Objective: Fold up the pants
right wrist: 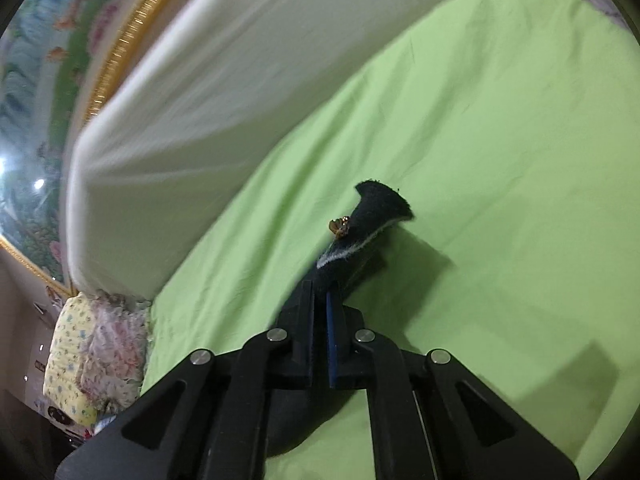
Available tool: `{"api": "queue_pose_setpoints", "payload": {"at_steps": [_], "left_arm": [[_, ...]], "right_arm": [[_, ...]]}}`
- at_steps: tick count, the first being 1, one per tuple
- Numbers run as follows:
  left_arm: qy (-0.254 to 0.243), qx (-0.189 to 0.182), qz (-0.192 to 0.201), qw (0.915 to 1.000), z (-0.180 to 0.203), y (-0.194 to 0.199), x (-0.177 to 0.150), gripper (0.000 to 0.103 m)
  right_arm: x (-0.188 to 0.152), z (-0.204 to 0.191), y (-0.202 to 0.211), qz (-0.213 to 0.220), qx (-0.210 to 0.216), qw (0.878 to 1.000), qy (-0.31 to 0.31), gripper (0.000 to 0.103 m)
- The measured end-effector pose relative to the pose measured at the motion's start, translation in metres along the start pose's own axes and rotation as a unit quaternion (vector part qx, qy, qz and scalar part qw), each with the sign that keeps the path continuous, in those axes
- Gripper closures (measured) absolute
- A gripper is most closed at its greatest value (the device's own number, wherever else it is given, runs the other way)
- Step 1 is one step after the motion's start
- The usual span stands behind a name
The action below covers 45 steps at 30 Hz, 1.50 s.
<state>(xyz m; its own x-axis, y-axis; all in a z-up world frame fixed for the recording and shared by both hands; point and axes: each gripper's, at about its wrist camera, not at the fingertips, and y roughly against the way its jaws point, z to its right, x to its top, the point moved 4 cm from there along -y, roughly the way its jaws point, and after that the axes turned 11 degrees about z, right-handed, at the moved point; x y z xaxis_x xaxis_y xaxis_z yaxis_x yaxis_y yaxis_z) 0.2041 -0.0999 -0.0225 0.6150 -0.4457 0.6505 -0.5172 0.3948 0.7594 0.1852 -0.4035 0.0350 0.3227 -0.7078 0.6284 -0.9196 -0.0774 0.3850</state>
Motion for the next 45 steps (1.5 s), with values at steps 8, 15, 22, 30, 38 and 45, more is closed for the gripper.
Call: {"api": "queue_pose_setpoints", "payload": {"at_steps": [8,15,22,30,38,45], "left_arm": [[0.008,-0.038,0.043,0.9983,0.004,0.060,-0.004,0.099],[0.018,-0.070,0.069,0.9950,0.029,0.098,-0.032,0.099],[0.021,-0.078,0.065,0.9946,0.050,0.098,-0.058,0.099],[0.033,-0.085,0.040,0.9950,0.062,0.074,-0.081,0.098],[0.041,-0.074,0.035,0.9958,0.069,0.064,-0.092,0.089],[0.123,-0.047,0.047,0.9902,0.037,0.089,-0.103,0.050]], "right_arm": [[-0.023,-0.008,0.099,0.039,0.005,0.999,0.003,0.097],[-0.076,-0.001,0.161,0.057,-0.019,0.998,-0.008,0.097],[-0.120,0.029,0.192,0.062,-0.058,0.996,-0.030,0.097],[-0.148,0.063,0.193,0.045,-0.100,0.993,-0.044,0.097],[-0.154,0.081,0.195,0.026,-0.125,0.990,-0.051,0.097],[-0.149,0.065,0.227,0.069,-0.169,0.983,0.019,0.082]]}}
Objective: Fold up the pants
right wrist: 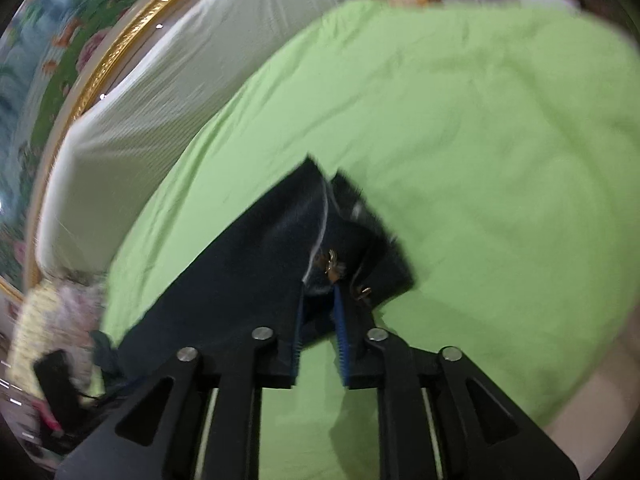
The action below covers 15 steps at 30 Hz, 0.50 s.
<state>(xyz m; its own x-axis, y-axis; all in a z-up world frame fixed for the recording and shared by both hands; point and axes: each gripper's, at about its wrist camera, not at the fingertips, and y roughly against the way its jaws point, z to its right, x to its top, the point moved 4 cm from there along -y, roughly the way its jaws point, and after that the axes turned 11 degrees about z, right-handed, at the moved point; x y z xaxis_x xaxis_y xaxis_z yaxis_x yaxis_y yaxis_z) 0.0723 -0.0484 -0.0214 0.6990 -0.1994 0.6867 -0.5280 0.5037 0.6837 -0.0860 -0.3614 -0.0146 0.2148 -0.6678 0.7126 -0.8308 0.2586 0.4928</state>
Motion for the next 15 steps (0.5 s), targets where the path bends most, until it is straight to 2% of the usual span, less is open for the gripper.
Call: {"api": "queue_pose_setpoints", "payload": {"at_steps": [2,5,9,13,15], "left_arm": [[0.037,0.017,0.006,0.9991,-0.018,0.014,0.000,0.049],[0.092,0.049,0.020,0.9944,-0.047,0.033,0.002,0.044],[0.149,0.088,0.032,0.9844,-0.086,0.053,0.013,0.041],[0.202,0.135,0.033,0.9695,-0.125,0.065,0.037,0.039],[0.227,0.139,0.035,0.9634,-0.143,0.069,0.052,0.036]], "right_arm": [[0.003,-0.006,0.013,0.026,0.000,0.999,0.023,0.073],[0.001,-0.028,0.021,0.040,0.024,0.997,0.069,0.071],[-0.015,-0.078,0.013,0.015,0.099,0.984,0.144,0.070],[-0.044,-0.137,0.004,-0.027,0.198,0.958,0.206,0.070],[-0.061,-0.171,0.000,-0.052,0.246,0.939,0.236,0.070]]}}
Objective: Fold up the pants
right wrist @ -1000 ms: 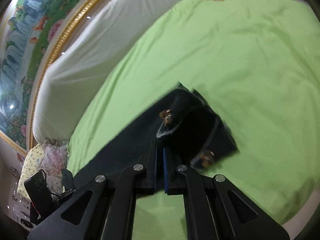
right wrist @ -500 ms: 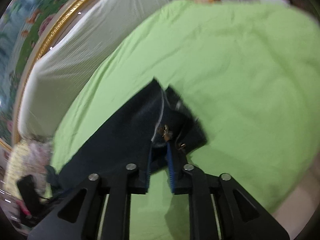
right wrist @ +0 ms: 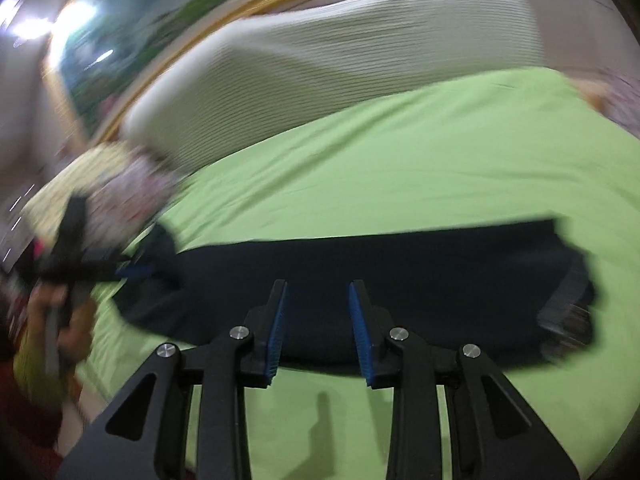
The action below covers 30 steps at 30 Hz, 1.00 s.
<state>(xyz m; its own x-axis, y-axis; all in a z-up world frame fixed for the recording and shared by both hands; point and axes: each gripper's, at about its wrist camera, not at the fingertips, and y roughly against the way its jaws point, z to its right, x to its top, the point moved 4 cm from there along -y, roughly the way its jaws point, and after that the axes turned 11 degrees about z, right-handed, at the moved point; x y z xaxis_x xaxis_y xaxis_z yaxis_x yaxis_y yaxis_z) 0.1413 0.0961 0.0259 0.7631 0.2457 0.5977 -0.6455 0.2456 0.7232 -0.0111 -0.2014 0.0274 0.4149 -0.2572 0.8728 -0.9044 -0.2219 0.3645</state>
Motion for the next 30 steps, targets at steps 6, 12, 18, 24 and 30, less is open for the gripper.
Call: {"api": "queue_pose_setpoints", "payload": {"at_steps": [6,12,18,24,30], "left_arm": [[0.035,0.089,-0.053,0.9940,-0.022,-0.033,0.049,0.032],[0.024,0.139,-0.093,0.9857,-0.029,-0.067,0.068,0.032],[0.016,0.153,-0.104,0.9826,-0.036,-0.084,0.070,0.034],[-0.006,0.167,-0.113,0.9794,-0.045,-0.095,0.057,0.056],[-0.010,0.141,-0.078,0.9869,-0.053,-0.076,0.046,0.093]], "right_arm": [[-0.007,-0.089,-0.058,-0.049,0.126,0.987,0.090,0.070],[-0.027,-0.142,-0.116,-0.101,0.162,0.972,0.140,0.070],[-0.039,-0.149,-0.159,-0.146,0.156,0.965,0.151,0.070],[-0.052,-0.162,-0.176,-0.167,0.169,0.959,0.157,0.070],[-0.053,-0.165,-0.174,-0.157,0.167,0.963,0.145,0.097]]}}
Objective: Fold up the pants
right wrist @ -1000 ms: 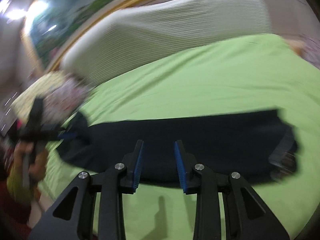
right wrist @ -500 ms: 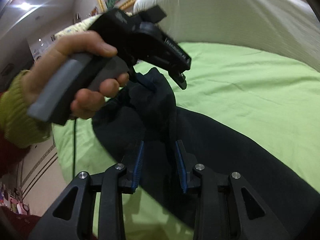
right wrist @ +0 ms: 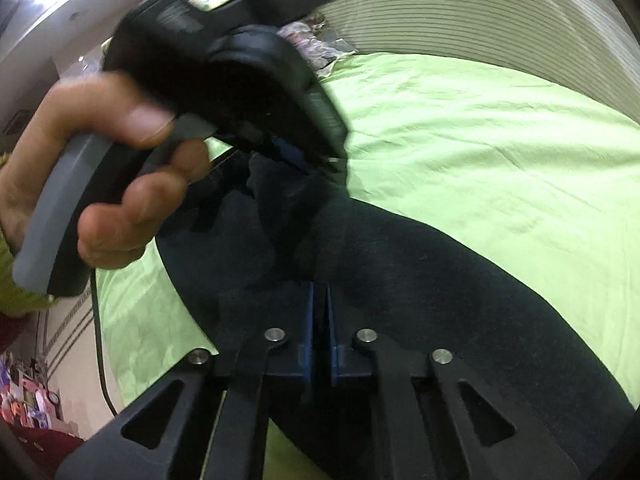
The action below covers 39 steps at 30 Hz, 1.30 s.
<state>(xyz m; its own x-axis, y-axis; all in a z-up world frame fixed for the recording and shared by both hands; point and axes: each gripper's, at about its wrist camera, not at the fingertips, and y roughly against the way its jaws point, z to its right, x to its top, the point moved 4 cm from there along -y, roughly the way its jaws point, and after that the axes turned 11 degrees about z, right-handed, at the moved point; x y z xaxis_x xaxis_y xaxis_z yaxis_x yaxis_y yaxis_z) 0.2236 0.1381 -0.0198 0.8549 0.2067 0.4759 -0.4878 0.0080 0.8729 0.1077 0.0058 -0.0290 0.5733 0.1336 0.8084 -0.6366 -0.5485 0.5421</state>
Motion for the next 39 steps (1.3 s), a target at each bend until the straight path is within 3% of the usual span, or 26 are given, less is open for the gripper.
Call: {"api": "queue_pose_setpoints", "payload": {"at_steps": [3,7,11,17,28,36,39], "left_arm": [[0.032,-0.035,0.031,0.9984,-0.013,0.021,-0.009,0.097],[0.098,-0.101,0.102,0.9848,-0.040,0.069,-0.030,0.097],[0.144,-0.125,0.152,0.9697,-0.071,0.101,-0.062,0.097],[0.216,-0.130,0.189,0.9491,-0.115,0.115,-0.106,0.097],[0.253,-0.126,0.169,0.9442,-0.151,0.081,-0.142,0.097],[0.247,-0.121,0.164,0.9473,-0.157,0.076,-0.152,0.096],[0.241,-0.114,0.161,0.9502,-0.156,0.082,-0.157,0.090]], "right_arm": [[0.005,-0.008,0.010,0.010,0.006,1.000,0.005,0.097],[0.013,-0.028,0.029,0.023,0.032,0.999,0.028,0.097],[0.009,-0.051,0.041,0.015,0.060,0.997,0.052,0.097],[-0.004,-0.068,0.027,-0.018,0.064,0.995,0.077,0.097],[-0.029,-0.074,0.010,-0.051,0.038,0.994,0.085,0.097],[-0.035,-0.075,0.012,-0.065,0.037,0.993,0.091,0.096],[-0.038,-0.073,0.013,-0.082,0.056,0.993,0.068,0.094]]}}
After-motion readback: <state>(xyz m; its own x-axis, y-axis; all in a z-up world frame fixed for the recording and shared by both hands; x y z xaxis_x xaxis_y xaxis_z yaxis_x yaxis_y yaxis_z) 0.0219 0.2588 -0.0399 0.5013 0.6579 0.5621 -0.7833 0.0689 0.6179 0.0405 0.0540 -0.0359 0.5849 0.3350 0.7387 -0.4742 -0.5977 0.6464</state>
